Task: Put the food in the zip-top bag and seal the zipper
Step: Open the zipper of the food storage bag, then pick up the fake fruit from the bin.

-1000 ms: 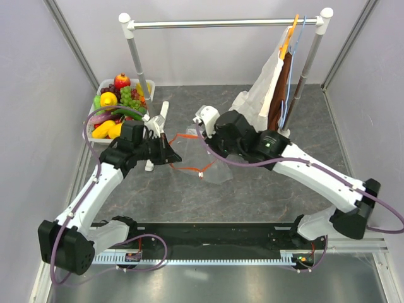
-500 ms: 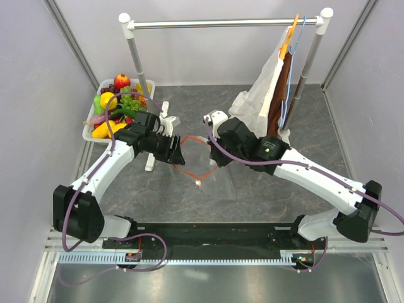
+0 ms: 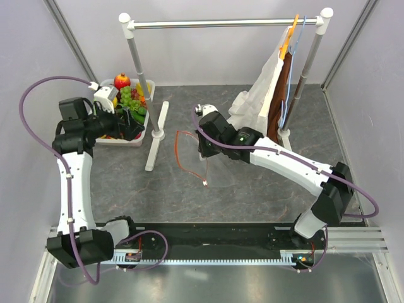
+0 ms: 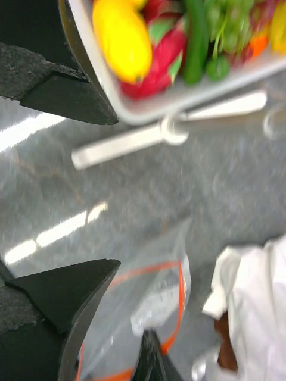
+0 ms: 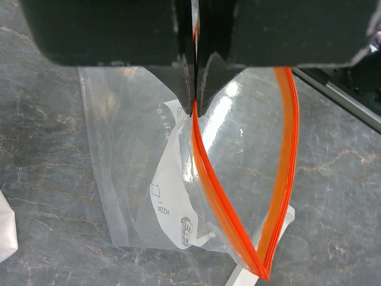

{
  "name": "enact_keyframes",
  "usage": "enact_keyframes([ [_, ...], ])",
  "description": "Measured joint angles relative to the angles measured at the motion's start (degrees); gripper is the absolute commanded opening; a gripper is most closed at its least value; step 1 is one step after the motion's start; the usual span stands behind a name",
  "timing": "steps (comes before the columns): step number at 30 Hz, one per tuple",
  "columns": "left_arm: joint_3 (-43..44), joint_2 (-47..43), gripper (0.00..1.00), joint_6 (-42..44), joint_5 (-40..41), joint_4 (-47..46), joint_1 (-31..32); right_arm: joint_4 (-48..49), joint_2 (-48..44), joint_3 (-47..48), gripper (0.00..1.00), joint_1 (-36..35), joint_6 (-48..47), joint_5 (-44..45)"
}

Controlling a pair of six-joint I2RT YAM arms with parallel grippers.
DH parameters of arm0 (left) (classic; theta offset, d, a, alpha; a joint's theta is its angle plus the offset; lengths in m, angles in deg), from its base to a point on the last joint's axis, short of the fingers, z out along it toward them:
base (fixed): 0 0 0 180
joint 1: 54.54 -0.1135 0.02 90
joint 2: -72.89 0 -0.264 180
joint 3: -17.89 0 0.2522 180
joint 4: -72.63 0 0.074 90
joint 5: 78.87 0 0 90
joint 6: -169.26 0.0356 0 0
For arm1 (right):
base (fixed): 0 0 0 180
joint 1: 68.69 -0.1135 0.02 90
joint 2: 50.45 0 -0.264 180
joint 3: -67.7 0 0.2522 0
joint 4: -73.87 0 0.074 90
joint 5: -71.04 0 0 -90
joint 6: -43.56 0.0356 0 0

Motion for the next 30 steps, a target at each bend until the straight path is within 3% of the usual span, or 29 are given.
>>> enact_keyframes([
  [5, 1.01, 2.69, 1.00, 12.76, 1.97, 0.50, -3.72, 0.68, 1.33, 0.87, 0.00, 0.37, 1.90, 0.35],
  [15, 5.22, 16.41, 1.00, 42.10, 4.57, 5.77, -5.44, 1.09, 3.74, 2.75, 0.00, 1.40, 6.36, 0.85],
  [23, 5.77, 20.28, 0.98, 57.00, 6.69, 6.38, -5.44, 4.22, 3.76, 2.64, 0.00, 4.59, 4.04, -4.94],
  [30, 3.04, 22.58, 0.93, 64.22, 6.58, 2.27, -5.77, 8.24, 3.76, 0.35, 0.00, 4.46, 2.29, -7.76],
])
